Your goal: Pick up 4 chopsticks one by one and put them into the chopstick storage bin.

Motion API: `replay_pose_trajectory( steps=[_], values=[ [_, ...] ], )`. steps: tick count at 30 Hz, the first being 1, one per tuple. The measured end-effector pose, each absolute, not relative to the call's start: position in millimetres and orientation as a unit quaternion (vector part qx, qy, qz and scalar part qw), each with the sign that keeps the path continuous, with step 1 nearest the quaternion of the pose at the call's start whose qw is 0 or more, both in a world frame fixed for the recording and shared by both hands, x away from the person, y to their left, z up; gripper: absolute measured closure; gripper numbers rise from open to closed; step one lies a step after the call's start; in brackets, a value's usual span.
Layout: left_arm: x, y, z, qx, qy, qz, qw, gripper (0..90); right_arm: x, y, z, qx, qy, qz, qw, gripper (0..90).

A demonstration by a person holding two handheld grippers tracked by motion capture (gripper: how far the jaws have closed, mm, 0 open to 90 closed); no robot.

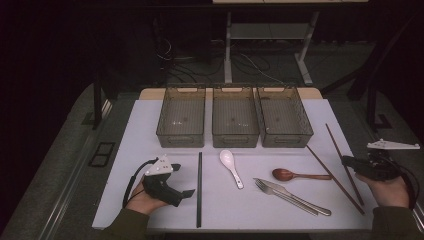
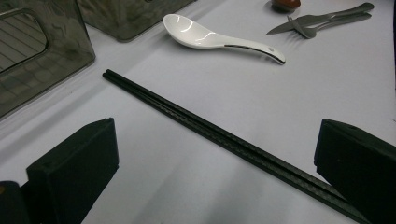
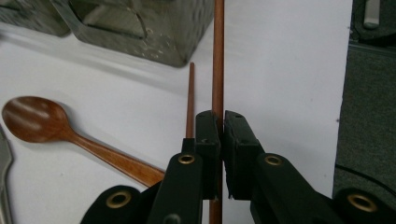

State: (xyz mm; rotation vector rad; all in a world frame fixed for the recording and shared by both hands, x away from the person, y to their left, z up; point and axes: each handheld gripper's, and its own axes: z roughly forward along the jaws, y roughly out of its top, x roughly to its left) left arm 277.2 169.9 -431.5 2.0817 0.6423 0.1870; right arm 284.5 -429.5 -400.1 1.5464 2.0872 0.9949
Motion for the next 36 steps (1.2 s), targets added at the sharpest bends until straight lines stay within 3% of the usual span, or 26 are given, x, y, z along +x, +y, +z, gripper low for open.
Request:
replay_pose_trajectory(
  steps=[15,36],
  values=[
    [273,179,-434,0.842,0.264,0.078,0.464,0.0,298,-410,-371,0.519,0.729,0.401,0.196,85.0],
    [274,177,-436,0.841,0.259,0.071,0.469,0.0,324,-327,-348,0.443,0.758,0.449,0.166,84.9]
  ],
)
